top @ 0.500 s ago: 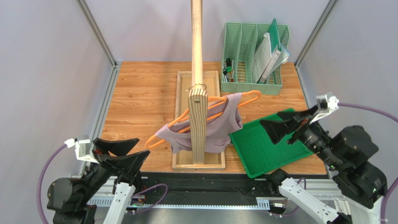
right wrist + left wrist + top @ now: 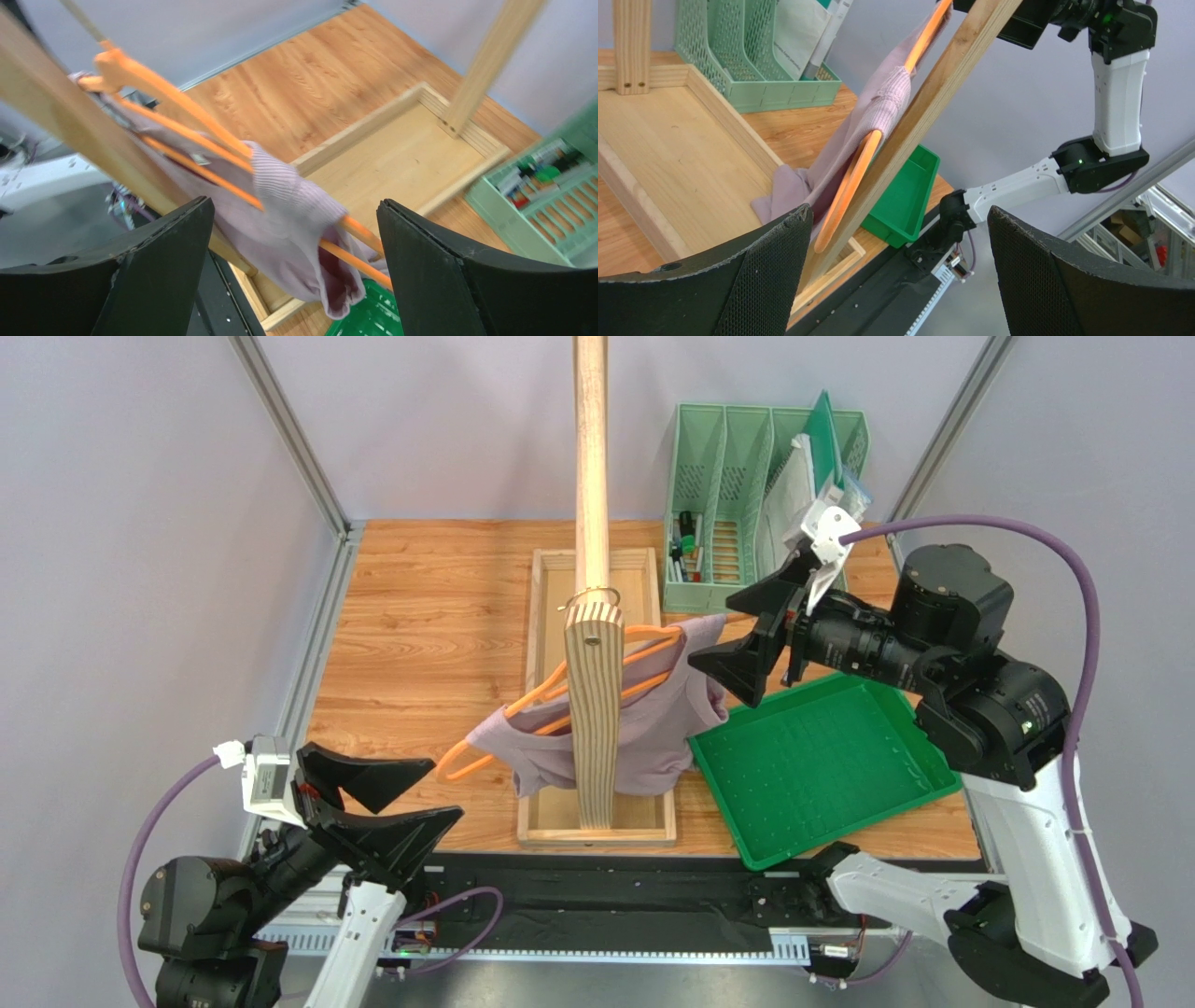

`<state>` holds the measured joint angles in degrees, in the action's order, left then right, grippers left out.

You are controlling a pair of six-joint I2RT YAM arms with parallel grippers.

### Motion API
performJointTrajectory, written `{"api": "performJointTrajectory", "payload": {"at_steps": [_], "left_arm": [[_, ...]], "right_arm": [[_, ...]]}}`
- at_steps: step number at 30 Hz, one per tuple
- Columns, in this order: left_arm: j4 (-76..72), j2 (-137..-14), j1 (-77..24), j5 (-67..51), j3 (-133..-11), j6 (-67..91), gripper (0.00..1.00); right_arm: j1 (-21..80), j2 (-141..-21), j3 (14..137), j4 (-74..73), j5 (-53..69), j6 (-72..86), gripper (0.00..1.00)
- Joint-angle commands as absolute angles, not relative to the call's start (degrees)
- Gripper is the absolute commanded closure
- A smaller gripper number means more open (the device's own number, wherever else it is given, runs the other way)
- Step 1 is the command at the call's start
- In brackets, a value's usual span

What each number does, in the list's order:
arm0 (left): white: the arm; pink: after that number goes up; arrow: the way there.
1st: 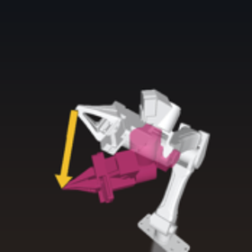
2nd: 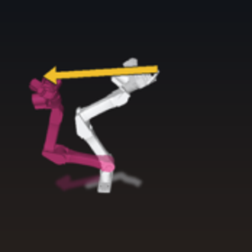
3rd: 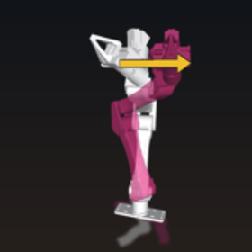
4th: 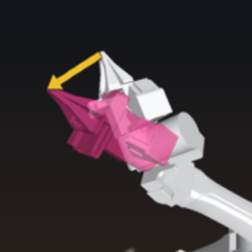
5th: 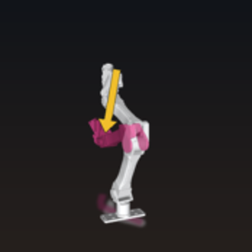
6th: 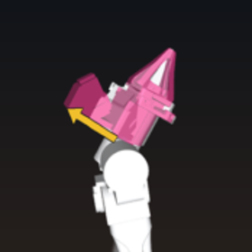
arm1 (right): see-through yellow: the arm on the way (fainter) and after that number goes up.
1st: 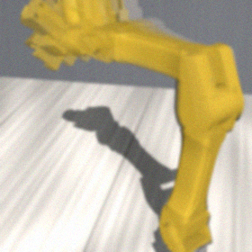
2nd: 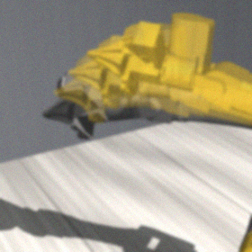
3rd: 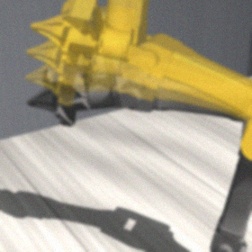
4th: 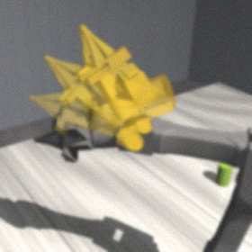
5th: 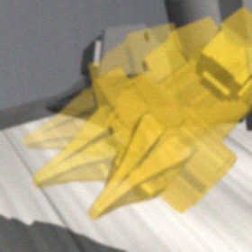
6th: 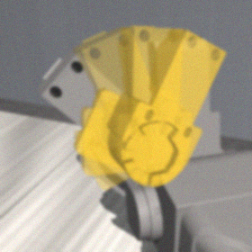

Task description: Remove the tank top from the hanger

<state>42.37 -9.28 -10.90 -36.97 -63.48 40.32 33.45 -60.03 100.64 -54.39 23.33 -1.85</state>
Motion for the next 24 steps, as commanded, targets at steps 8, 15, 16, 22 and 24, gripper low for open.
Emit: {"api": "performJointTrajectory", "payload": {"at_steps": [8,15,16,22,24], "left_arm": [[41.48,-11.51,-12.13,-39.38,-66.44,36.39,0.02],[41.57,-12.92,-12.30,-39.99,-68.03,36.04,0.02],[41.66,-13.01,-12.39,-39.99,-68.11,36.12,0.02],[41.84,-15.29,-12.30,-41.04,-70.83,36.12,0.05],[41.84,-16.95,-12.30,-41.57,-71.71,35.95,0.06]], "right_arm": [[33.92,-64.42,106.61,-50.90,51.58,-11.87,0.23],[36.12,-68.11,107.66,-47.11,51.77,-11.16,0.32],[37.43,-68.81,107.93,-46.94,51.07,-11.51,0.32],[42.71,-73.56,110.39,-48.43,46.07,-13.71,0.48],[43.94,-74.18,109.69,-48.43,44.83,-14.94,0.55]]}}
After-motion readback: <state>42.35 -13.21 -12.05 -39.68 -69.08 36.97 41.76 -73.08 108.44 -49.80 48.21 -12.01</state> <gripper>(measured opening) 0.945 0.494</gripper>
